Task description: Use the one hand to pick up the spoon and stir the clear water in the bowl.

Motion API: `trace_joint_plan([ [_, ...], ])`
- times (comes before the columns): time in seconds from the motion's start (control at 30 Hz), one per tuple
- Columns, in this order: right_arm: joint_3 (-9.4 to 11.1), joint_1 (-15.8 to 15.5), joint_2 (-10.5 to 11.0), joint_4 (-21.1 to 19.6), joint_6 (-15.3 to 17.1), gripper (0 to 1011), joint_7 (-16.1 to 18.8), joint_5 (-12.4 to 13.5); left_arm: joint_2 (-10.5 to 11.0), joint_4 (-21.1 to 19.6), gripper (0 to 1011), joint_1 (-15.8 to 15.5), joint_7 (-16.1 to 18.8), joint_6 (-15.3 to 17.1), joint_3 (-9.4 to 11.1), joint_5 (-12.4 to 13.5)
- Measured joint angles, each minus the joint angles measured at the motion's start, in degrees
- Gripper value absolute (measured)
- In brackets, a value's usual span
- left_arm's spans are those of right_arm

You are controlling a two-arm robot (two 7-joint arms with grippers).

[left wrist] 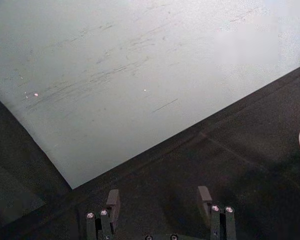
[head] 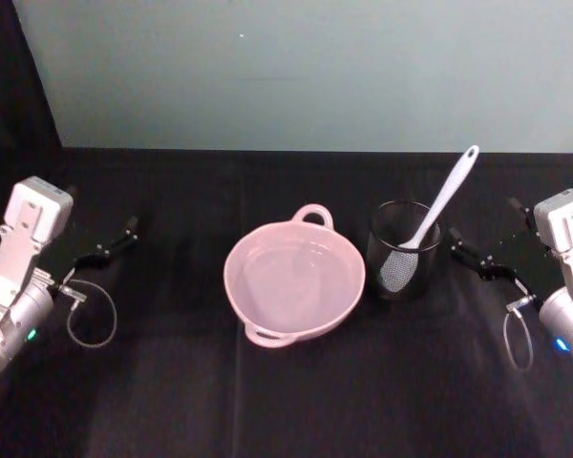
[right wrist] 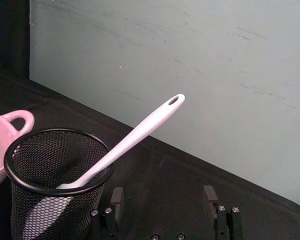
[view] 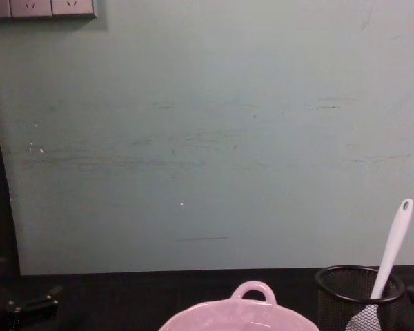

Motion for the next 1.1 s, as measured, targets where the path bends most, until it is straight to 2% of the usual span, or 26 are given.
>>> trace_joint_plan([
  [0.4, 0.26, -0.03, 0.02, -0.12, -0.12, 1003, 0.13, -0.08, 0.0, 0.0, 1011, 0.0, 0.0, 0.0, 0.0, 0.0],
  [0.5, 0.96, -0.17, 0.38, -0.91, -0.16, 1003, 0.82, -0.03, 0.0, 0.0, 1011, 0.0, 0.0, 0.0, 0.0, 0.0],
  [0.67, 3.5, -1.54, 1.73, -4.22, 0.84, 1003, 1.43, 0.83, 0.0, 0.0, 1011, 0.0, 0.0, 0.0, 0.0, 0.0],
  [0.77, 6.05, -3.54, 2.78, -7.28, 1.7, 1002, 2.1, 3.01, 0.0, 0.0, 1011, 0.0, 0.0, 0.0, 0.0, 0.0],
  [0.87, 7.65, -4.92, 3.23, -9.0, 1.98, 1003, 3.02, 4.99, 0.0, 0.0, 1011, 0.0, 0.0, 0.0, 0.0, 0.0],
  [0.9, 8.68, -5.91, 3.41, -10.26, 2.2, 1003, 3.99, 6.82, 0.0, 0.0, 1011, 0.0, 0.0, 0.0, 0.0, 0.0],
  [0.97, 9.85, -6.86, 3.56, -11.41, 2.6, 1003, 5.05, 8.81, 0.0, 0.0, 1011, 0.0, 0.0, 0.0, 0.0, 0.0],
  [1.0, 10.97, -7.79, 3.58, -12.62, 3.26, 1002, 6.37, 11.22, 0.0, 0.0, 1011, 0.0, 0.0, 0.0, 0.0, 0.0],
  [1.1, 12.59, -8.99, 3.42, -14.09, 4.63, 1002, 8.21, 14.9, 0.0, 0.0, 1011, 0.0, 0.0, 0.0, 0.0, 0.0],
])
